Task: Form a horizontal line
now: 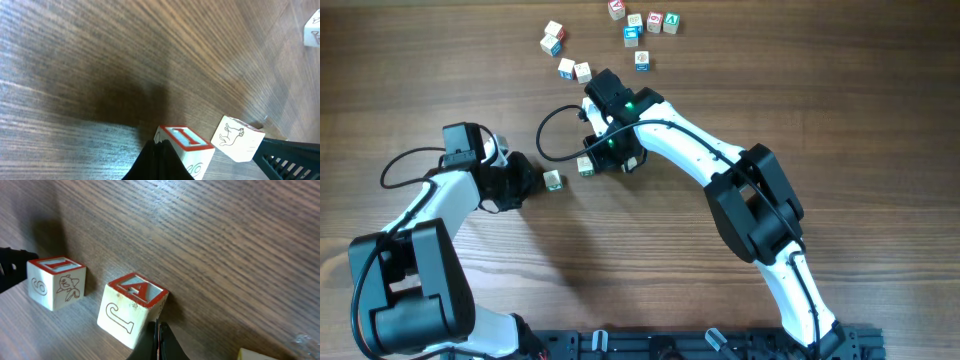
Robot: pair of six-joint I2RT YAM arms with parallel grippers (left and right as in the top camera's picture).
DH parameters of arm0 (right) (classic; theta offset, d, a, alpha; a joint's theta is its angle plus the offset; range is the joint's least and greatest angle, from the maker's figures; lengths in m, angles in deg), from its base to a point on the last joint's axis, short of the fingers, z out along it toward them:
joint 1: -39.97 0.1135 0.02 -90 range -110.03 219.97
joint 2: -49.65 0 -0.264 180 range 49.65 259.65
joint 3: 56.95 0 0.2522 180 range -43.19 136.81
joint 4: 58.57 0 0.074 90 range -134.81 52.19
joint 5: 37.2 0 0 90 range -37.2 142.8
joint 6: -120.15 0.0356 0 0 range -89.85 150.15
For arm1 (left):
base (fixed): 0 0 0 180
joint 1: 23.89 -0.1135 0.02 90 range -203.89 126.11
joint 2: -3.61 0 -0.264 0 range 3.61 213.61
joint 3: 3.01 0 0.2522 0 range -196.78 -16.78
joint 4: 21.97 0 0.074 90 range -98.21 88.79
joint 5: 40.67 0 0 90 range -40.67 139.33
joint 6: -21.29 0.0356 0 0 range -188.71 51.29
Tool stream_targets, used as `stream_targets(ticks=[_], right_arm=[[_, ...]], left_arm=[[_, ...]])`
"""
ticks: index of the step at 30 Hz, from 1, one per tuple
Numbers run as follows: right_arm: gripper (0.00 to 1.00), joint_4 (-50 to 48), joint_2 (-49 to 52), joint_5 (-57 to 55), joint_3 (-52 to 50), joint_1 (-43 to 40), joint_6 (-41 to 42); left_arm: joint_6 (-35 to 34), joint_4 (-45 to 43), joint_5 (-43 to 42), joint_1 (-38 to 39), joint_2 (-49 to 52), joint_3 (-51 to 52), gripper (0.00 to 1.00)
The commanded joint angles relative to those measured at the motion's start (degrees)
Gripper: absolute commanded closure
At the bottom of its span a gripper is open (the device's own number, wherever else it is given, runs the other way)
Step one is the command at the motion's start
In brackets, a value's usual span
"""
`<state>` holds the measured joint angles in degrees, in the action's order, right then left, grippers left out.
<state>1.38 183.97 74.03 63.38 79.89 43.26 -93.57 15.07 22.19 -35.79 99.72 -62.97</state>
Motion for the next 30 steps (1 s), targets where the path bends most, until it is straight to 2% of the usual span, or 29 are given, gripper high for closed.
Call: stream_targets(ticks=[1, 7, 15, 24, 30], right_arm=[[0.96, 1.11, -0.68, 2.01, -0.24, 0.0, -1.11], [0.96, 3.17, -0.68, 1.99, -0.24, 0.0, -2.32], [0.95, -1.16, -0.68, -1.51, -0.24, -0.02, -2.54], [0.95, -4.59, -0.66, -1.9, -2.58, 0.0, -2.27], [0.96, -6.23, -0.66, 0.83, -4.7, 0.0, -0.72]], left_arm=[[0.7, 0.68, -0.9, 0.17, 0.66, -0.22, 0.96], [0.68, 0.57, -0.9, 0.17, 0.66, -0.22, 0.96], [0.46, 0.94, -0.92, 0.24, 1.38, -0.22, 0.96], [0.44, -0.55, -2.25, 0.42, 10.95, -0.2, 0.96], [0.42, -3.19, -5.68, 0.46, 12.33, -0.22, 0.96]])
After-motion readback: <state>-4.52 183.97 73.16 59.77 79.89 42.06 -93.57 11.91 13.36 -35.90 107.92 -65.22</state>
